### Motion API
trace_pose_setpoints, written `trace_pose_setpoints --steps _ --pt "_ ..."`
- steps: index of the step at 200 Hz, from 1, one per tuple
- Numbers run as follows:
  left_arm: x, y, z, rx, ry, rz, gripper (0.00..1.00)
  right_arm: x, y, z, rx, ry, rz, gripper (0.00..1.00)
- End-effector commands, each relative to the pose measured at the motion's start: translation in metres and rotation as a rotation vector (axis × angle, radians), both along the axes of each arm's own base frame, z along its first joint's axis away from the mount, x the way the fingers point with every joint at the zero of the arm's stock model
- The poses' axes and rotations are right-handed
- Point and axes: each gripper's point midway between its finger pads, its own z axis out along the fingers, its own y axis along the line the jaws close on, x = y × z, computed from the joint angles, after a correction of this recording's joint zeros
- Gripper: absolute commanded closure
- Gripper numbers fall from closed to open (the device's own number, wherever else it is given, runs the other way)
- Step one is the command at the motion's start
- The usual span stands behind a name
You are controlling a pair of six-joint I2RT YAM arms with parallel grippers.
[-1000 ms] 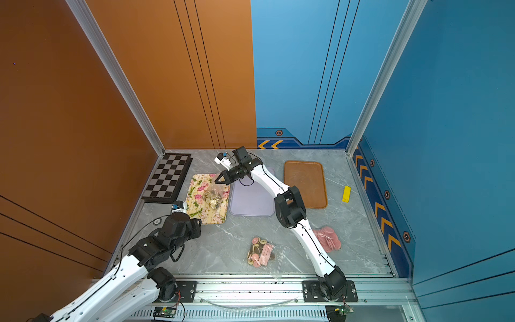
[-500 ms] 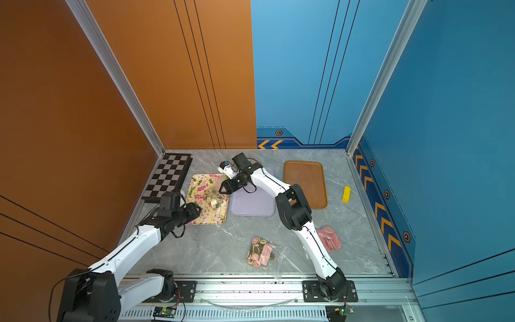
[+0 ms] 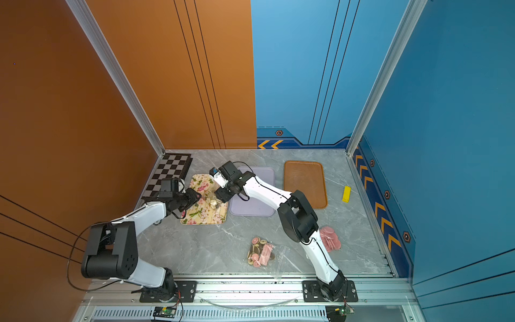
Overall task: Pour cookies out of the ziploc bag
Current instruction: 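Place the ziploc bag on the tray, then pour the cookies out of the ziploc bag onto the tray.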
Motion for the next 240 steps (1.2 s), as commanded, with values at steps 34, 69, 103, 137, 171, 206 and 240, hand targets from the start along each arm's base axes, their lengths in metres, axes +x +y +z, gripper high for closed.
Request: trace_pose_setpoints --steps 34,69,103,137,171,206,240 --pt "0.014 0.011 -0.005 0.038 -0.061 0.034 0.63 -0.037 0.013 0.003 -0.104 -0.078 0.030 0.30" --pt "0.011 0.014 -0.008 0.059 -0.141 0.028 0.62 -0.043 0.018 -0.010 -0.153 -0.004 0.091 0.30" --pt "0.011 0.010 -0.005 0.037 -0.223 0.001 0.61 -0.047 0.015 -0.029 -0.228 0.016 0.140 0.30" --pt "0.017 0.007 -0.006 0.026 -0.269 -0.013 0.61 -0.047 0.013 -0.030 -0.271 0.025 0.170 0.30" --pt "0.027 0.001 -0.020 -0.047 -0.235 -0.009 0.64 -0.044 0.009 -0.037 -0.299 0.018 0.171 0.30" --pt "0.026 -0.010 -0.025 -0.164 -0.179 0.039 0.68 -0.047 0.010 -0.033 -0.285 0.025 0.174 0.30" --pt "0.016 -0.008 -0.014 -0.093 -0.208 0.007 0.65 -0.053 0.009 -0.030 -0.278 0.036 0.176 0.31"
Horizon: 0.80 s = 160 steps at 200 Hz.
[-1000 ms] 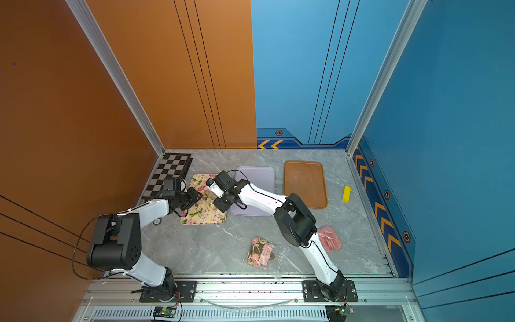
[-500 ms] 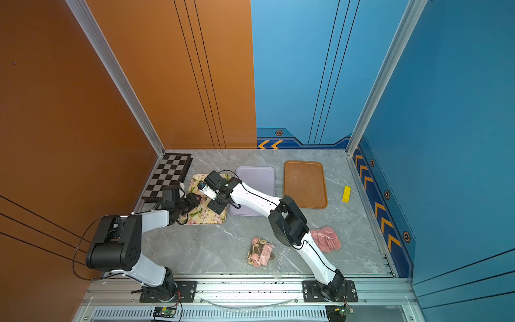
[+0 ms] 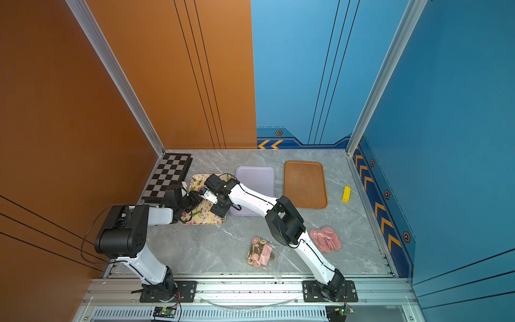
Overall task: Pour cookies out of the ziploc bag
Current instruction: 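Pour the cookies out of the ziploc bag onto the tray.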
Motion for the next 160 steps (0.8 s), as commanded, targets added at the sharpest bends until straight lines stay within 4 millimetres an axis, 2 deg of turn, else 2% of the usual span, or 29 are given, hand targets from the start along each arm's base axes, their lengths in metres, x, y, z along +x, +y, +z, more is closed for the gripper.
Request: trace_pose_setpoints --steps 1,30,38,51,62,79,97,119,135,151,154,160 --pt "-0.008 -0.001 0.011 0.033 -0.018 -0.025 0.65 -0.006 -0.003 0.012 -0.002 0.003 0.008 0.31" --pt "-0.013 0.012 0.025 0.229 -0.094 -0.122 0.65 -0.005 -0.010 0.018 0.007 0.003 -0.010 0.32" --pt "-0.011 0.021 0.031 0.213 -0.095 -0.096 0.66 -0.003 -0.011 0.022 0.017 -0.001 -0.027 0.32" --pt "0.000 0.015 0.051 0.157 -0.165 -0.165 0.71 0.000 -0.014 0.028 0.050 0.001 -0.056 0.33" --pt "0.007 0.018 0.052 0.149 -0.102 -0.159 0.71 0.000 -0.015 0.034 0.091 0.015 -0.070 0.33" --pt "0.007 0.018 0.048 0.219 0.030 -0.175 0.71 -0.004 -0.016 0.045 0.137 0.033 -0.072 0.33" --pt "-0.011 0.021 0.032 0.334 0.249 -0.193 0.66 -0.010 -0.016 0.051 0.159 0.043 -0.061 0.33" --pt "-0.018 -0.006 0.017 0.149 0.305 -0.207 0.66 -0.012 -0.017 0.051 0.181 0.044 -0.065 0.33" --pt "-0.025 -0.009 0.003 0.134 0.335 -0.135 0.65 -0.015 -0.016 0.052 0.196 0.049 -0.065 0.33" --pt "-0.015 -0.017 0.001 -0.001 0.271 -0.054 0.66 -0.018 -0.015 0.058 0.213 0.033 -0.062 0.33" --pt "-0.013 -0.019 0.002 -0.022 0.260 -0.036 0.66 -0.021 -0.019 0.051 0.199 0.043 -0.065 0.33" --pt "-0.011 -0.022 0.002 -0.044 0.242 -0.011 0.67 -0.023 -0.020 0.051 0.203 0.043 -0.065 0.33"
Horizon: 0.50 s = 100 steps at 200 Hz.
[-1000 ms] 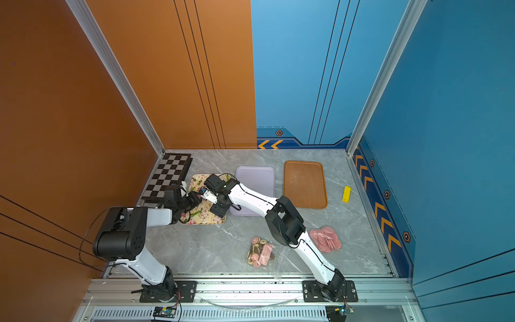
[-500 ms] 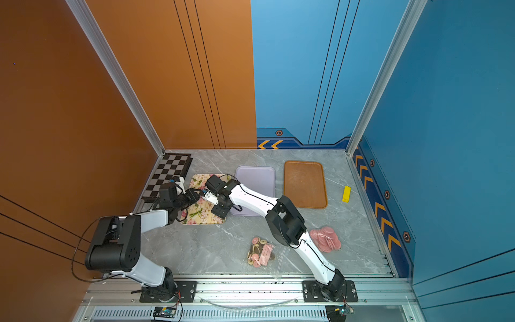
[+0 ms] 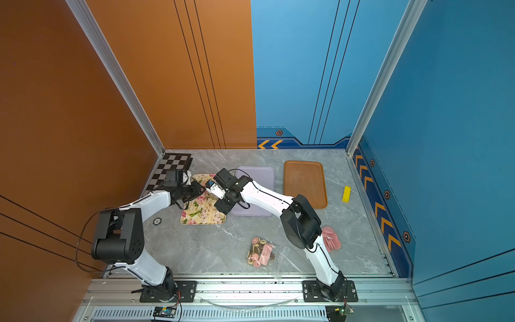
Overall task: Pour cookies out of the ziploc bag
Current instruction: 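Pour the cookies out of the ziploc bag onto the tray.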
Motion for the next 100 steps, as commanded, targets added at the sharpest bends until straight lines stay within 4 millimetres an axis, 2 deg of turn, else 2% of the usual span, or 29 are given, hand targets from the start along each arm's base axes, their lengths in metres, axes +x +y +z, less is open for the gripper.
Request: trace_pose_setpoints --steps 1,18,20,23,54,100 --pt "-0.005 -0.010 -0.016 -0.155 0.035 0.150 0.67 -0.012 0.000 0.006 0.040 0.012 -0.001 0.33" --pt "-0.002 -0.011 -0.015 -0.161 0.026 0.240 0.66 -0.016 -0.003 -0.001 0.037 0.021 -0.004 0.33" --pt "-0.002 -0.010 -0.014 -0.162 0.021 0.250 0.66 -0.016 -0.003 0.010 0.054 0.009 -0.004 0.33" --pt "-0.001 -0.010 -0.014 -0.165 0.016 0.270 0.66 -0.016 -0.004 0.013 0.060 0.004 -0.004 0.33" --pt "0.001 -0.003 -0.011 -0.229 -0.027 0.440 0.64 -0.021 -0.006 0.011 0.070 0.014 -0.008 0.33" --pt "0.007 -0.004 -0.002 -0.293 -0.111 0.492 0.64 -0.024 -0.006 0.002 0.066 0.029 -0.004 0.33"
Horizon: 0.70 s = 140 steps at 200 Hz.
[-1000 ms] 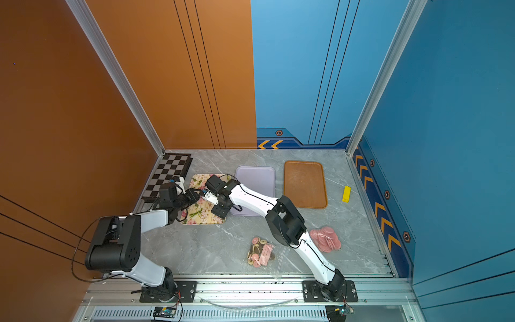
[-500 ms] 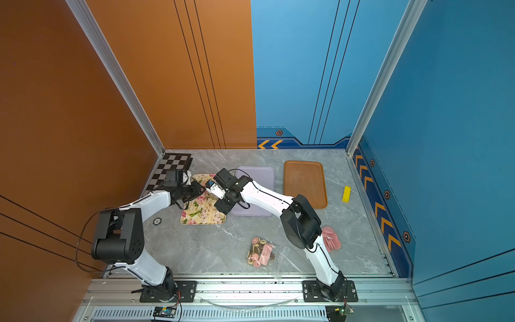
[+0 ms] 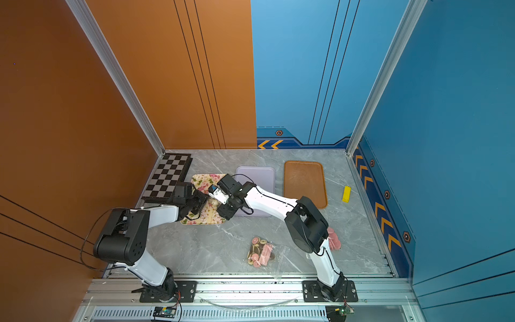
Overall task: Pour cookies out of the ziploc bag
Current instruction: 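Pour the cookies out of the ziploc bag onto the tray.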
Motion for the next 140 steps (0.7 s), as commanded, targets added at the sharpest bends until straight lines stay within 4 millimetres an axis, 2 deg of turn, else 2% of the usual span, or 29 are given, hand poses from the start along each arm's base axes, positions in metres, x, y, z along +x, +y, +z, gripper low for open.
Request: trace_pose_setpoints --steps 1,21,74,115,140 --pt "0.011 0.007 0.020 -0.034 -0.098 0.089 0.64 -0.006 0.002 0.008 0.030 0.009 0.001 0.33" --pt "0.013 0.013 0.022 -0.018 -0.116 0.108 0.63 -0.007 0.002 0.005 0.027 0.015 0.007 0.33" --pt "0.027 0.015 -0.015 -0.148 -0.010 0.185 0.65 -0.012 0.004 0.000 0.026 0.030 0.018 0.33" --pt "0.028 0.003 -0.031 -0.198 0.044 0.195 0.67 -0.013 0.003 0.000 0.025 0.033 0.024 0.33" --pt "0.019 -0.005 -0.037 -0.224 0.074 0.196 0.69 -0.012 0.003 0.002 0.028 0.028 0.025 0.33"
